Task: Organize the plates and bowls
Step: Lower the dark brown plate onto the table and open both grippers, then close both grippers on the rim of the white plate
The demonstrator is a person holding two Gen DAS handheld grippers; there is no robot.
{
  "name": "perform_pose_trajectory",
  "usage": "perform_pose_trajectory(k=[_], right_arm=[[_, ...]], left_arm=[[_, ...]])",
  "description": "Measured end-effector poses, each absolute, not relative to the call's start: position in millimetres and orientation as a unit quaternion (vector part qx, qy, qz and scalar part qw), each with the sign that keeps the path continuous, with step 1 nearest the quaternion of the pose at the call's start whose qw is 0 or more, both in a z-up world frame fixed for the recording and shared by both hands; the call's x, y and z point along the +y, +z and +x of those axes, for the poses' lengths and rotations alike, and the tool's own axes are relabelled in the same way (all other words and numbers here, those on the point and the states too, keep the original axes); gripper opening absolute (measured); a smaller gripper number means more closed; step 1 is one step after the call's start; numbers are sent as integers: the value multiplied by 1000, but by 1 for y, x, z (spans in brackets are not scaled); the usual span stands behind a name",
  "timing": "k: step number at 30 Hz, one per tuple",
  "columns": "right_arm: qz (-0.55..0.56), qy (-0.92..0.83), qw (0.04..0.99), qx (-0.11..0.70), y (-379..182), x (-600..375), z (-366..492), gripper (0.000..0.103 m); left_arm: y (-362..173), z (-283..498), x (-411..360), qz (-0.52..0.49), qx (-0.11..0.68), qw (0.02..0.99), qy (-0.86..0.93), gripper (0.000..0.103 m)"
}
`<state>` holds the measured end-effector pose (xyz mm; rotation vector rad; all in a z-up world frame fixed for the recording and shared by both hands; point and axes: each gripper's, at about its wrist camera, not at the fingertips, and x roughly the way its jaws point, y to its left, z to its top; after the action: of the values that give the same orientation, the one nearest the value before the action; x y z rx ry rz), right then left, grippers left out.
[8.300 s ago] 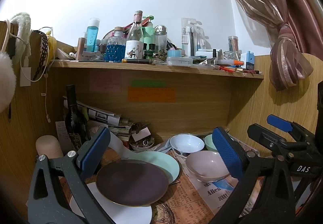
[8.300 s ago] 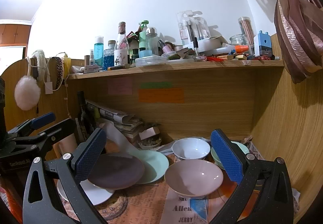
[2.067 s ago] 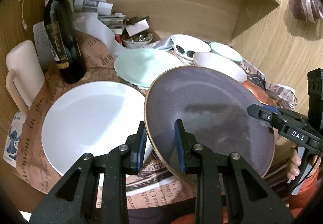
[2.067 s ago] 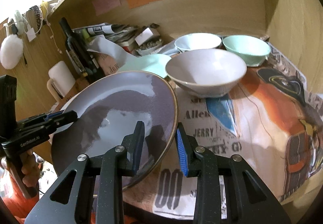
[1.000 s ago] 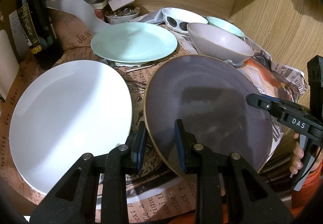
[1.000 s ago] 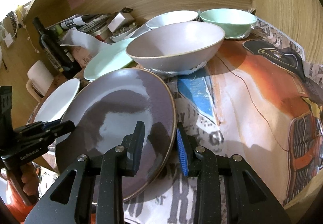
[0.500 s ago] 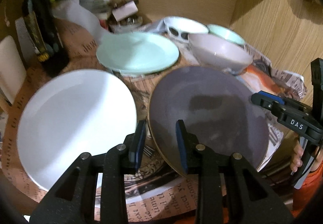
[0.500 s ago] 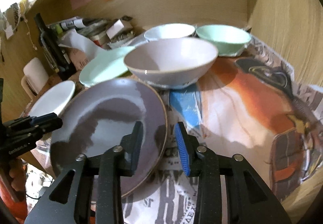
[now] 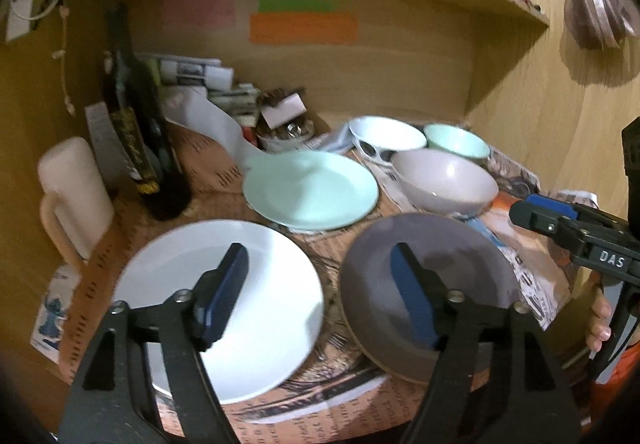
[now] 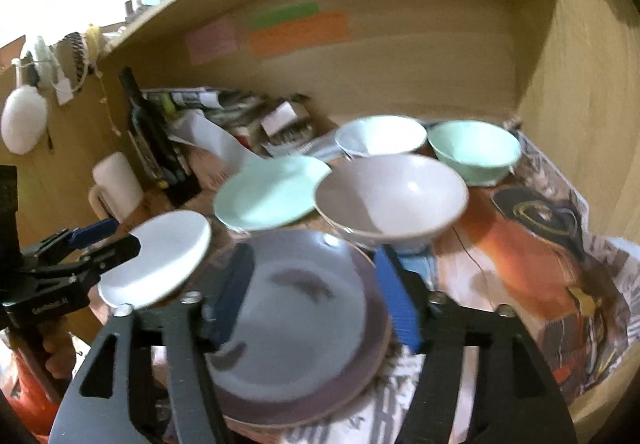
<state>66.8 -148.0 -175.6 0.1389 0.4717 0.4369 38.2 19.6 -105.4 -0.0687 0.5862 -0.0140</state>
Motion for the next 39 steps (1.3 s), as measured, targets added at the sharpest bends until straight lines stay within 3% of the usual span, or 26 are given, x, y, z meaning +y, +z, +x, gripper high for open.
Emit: perform_pose_trajectory(k=[3,6,19,33,35,39], right_arm=[[64,223,946,226,-169,-136,68,75],[65,232,945,220,-164,-125,70,84],[22,267,934,237,-158,-66,97,84],[-15,305,898,315,-180,-8,140,84],[-16,312,890,333,-185,-1,147,82],[-33,318,872,370,-197,14,160,61]], left_arm=[[-100,33,31,-42,276,960,4,92],[-97,30,44,-49,271,961,14,95],[-107,27,107,-62,289,953,71,97],[-159,35,159,-91,373,919,92,97],[-166,34,166,-104,380,914,95,97],[-178,32,178,-122,396,905,97,89]])
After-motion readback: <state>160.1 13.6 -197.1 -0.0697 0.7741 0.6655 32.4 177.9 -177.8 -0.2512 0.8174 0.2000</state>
